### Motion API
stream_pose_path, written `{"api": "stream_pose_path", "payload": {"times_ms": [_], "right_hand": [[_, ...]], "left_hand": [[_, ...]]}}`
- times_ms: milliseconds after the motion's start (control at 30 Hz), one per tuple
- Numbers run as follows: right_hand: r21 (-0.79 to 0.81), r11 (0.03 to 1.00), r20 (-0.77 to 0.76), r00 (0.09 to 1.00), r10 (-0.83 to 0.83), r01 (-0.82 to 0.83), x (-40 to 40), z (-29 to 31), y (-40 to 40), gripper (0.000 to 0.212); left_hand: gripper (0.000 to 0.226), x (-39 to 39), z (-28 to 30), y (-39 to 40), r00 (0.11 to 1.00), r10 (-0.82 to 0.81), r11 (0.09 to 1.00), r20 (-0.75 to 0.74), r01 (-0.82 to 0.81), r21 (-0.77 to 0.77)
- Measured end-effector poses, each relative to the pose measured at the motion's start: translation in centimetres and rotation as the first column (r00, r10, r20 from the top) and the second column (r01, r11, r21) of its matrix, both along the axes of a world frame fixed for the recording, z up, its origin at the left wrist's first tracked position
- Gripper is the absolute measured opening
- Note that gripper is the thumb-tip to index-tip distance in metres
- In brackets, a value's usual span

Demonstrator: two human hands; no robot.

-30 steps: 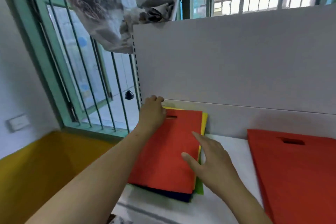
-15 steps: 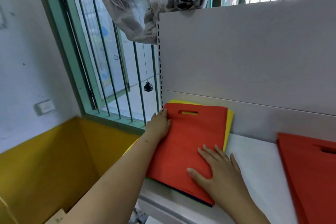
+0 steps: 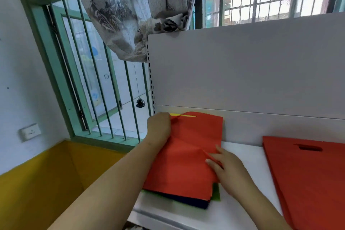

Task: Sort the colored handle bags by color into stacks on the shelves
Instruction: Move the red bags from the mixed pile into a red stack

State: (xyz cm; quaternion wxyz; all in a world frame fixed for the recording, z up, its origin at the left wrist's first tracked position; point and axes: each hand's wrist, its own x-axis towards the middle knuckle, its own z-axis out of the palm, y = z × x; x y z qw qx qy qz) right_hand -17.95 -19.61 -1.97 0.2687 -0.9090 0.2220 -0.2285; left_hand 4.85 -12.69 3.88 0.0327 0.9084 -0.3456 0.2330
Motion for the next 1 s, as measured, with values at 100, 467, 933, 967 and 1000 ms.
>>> {"api": "stream_pose_path", "payload": {"times_ms": [100, 467, 933, 967, 1000], "right_hand": [[0.157, 0.98, 0.187, 0.971, -0.148, 0.119, -3.5, 1.4, -1.9, 0.029], [0.253, 0.771, 0.207, 0.746, -0.633, 0.584, -20.0, 2.5, -7.5, 0.047], [-0.14, 0.501, -0.119, 0.488, -0.865, 0.854, -27.7, -6.1, -10.5, 0.044], [-0.124, 0.512, -0.114, 0.5, -0.858, 0.85, -27.9, -6.0, -10.9, 0.043], [-0.108, 0.526, -0.122, 0.514, -0.849, 0.844, -28.2, -5.7, -11.3, 0.043]], "left_hand": [[0.016, -1.9, 3.3, -2.1, 0.99, -0.135, 0.977, 0.04, 0.14, -0.163], [0.023, -14.0, 1.7, -14.8, 0.862, -0.503, 0.805, -0.059, 0.443, -0.395], [0.062, -25.2, -12.6, -23.2, 0.828, -0.37, 0.925, -0.42, 0.369, -0.088], [0.062, -25.3, -12.5, -23.3, 0.83, -0.366, 0.928, -0.421, 0.358, -0.101], [0.062, -25.4, -12.1, -23.3, 0.822, -0.364, 0.929, -0.438, 0.356, -0.103]]}}
